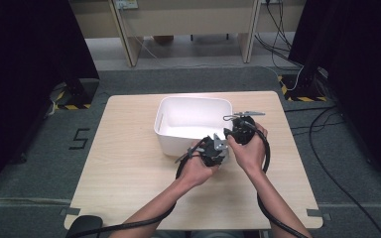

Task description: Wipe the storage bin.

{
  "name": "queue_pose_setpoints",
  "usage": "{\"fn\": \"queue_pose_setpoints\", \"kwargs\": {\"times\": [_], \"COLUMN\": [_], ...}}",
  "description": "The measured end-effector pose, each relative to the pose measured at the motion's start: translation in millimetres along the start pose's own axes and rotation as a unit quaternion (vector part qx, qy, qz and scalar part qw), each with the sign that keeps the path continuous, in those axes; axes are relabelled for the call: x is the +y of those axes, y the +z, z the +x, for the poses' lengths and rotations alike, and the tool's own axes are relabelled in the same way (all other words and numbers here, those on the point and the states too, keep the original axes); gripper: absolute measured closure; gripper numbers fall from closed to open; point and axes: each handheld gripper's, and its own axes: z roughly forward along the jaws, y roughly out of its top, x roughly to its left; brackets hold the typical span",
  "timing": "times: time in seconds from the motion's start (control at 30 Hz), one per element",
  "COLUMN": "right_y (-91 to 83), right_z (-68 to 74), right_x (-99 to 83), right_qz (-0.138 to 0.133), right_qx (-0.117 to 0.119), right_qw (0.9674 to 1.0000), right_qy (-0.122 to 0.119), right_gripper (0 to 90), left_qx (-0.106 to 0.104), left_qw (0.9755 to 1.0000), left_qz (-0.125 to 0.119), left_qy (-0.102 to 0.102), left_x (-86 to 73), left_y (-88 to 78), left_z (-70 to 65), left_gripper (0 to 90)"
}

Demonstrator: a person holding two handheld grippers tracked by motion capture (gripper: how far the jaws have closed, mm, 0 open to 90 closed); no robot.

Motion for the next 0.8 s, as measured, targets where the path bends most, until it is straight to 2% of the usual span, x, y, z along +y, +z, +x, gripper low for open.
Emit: {"fn": "queue_pose_setpoints", "kwargs": {"times": [0.53,0.8], "right_y": [0.3,0.4], "right_z": [-0.4,-0.3], "right_x": [0.3,0.4], "right_qz": [0.000,0.000], "right_qx": [0.002,0.002], "right_qw": [1.0000,1.0000], "right_qy": [0.002,0.003], "right_gripper": [67.5,67.5], "left_qx": [-0.002,-0.007], "left_qw": [0.9999,0.9999], "left_qz": [-0.004,-0.003], "left_qy": [0.010,0.008], "left_x": [7.7,10.5], "left_y": [0.2,1.4], "left_z": [-3.7,-4.0], "left_gripper": [75.8,75.8]}}
